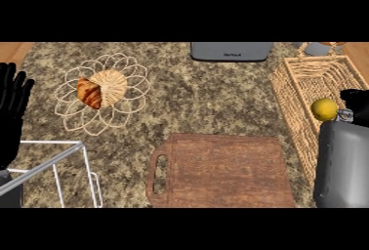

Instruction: Pick the lemon from the cutting board and place it in the basket

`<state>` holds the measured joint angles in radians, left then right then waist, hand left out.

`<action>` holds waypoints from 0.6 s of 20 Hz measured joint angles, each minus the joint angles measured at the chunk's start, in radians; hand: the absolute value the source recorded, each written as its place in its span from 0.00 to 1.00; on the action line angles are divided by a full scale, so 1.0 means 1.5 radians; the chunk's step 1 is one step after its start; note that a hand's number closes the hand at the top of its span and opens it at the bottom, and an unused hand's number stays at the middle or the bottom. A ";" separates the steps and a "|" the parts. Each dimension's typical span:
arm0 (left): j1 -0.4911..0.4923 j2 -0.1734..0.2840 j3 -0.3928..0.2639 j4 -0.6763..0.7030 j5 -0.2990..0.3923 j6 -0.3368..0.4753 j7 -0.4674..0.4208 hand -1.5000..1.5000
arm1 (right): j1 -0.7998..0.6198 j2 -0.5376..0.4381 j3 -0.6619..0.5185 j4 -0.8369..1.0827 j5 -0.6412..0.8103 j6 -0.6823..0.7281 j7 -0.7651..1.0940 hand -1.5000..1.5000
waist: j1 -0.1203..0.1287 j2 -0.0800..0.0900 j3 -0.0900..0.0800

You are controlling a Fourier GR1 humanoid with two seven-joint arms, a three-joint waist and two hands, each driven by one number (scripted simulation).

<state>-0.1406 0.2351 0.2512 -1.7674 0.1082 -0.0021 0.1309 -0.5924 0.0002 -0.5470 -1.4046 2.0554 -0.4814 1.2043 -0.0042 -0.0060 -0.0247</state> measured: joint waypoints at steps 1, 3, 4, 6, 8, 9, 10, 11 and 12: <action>0.000 -0.002 0.002 0.000 -0.008 0.000 0.001 0.50 | 0.003 0.000 0.002 -0.017 0.009 0.003 0.004 0.00 | -0.001 -0.001 0.001; 0.000 -0.004 0.005 0.000 -0.019 -0.003 0.002 0.50 | 0.010 0.000 0.003 -0.056 0.022 0.007 0.010 0.00 | -0.003 -0.002 0.001; 0.000 -0.005 0.007 0.000 -0.020 -0.003 0.001 0.50 | 0.016 0.000 0.008 -0.076 0.026 0.008 0.012 0.00 | -0.003 -0.003 0.001; 0.001 -0.005 0.008 0.000 -0.021 -0.006 0.002 0.50 | 0.030 0.000 0.023 -0.119 0.034 0.011 0.014 0.00 | -0.005 -0.004 0.001; 0.002 -0.005 0.008 0.000 -0.021 -0.009 0.002 0.50 | 0.043 0.000 0.046 -0.167 0.034 0.019 0.014 0.00 | -0.006 -0.006 0.001; 0.003 -0.005 0.009 0.000 -0.022 -0.010 0.002 0.50 | 0.053 0.000 0.057 -0.188 0.033 0.024 0.014 0.00 | -0.007 -0.007 0.001; 0.003 -0.005 0.008 0.000 -0.022 -0.010 0.004 0.50 | 0.063 0.000 0.070 -0.209 0.031 0.031 0.015 0.00 | -0.007 -0.007 0.001; 0.003 -0.004 0.007 0.000 -0.022 -0.011 0.003 0.50 | 0.069 0.000 0.085 -0.231 0.029 0.037 0.014 0.00 | -0.006 -0.008 0.001; 0.003 -0.004 0.006 0.000 -0.022 -0.012 0.003 0.50 | 0.076 0.000 0.100 -0.251 0.026 0.041 0.014 0.00 | -0.005 -0.007 0.001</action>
<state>-0.1363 0.2285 0.2606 -1.7679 0.0748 -0.0205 0.1349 -0.4791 0.0002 -0.3965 -1.7817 2.0941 -0.4193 1.2259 -0.0122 -0.0171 -0.0239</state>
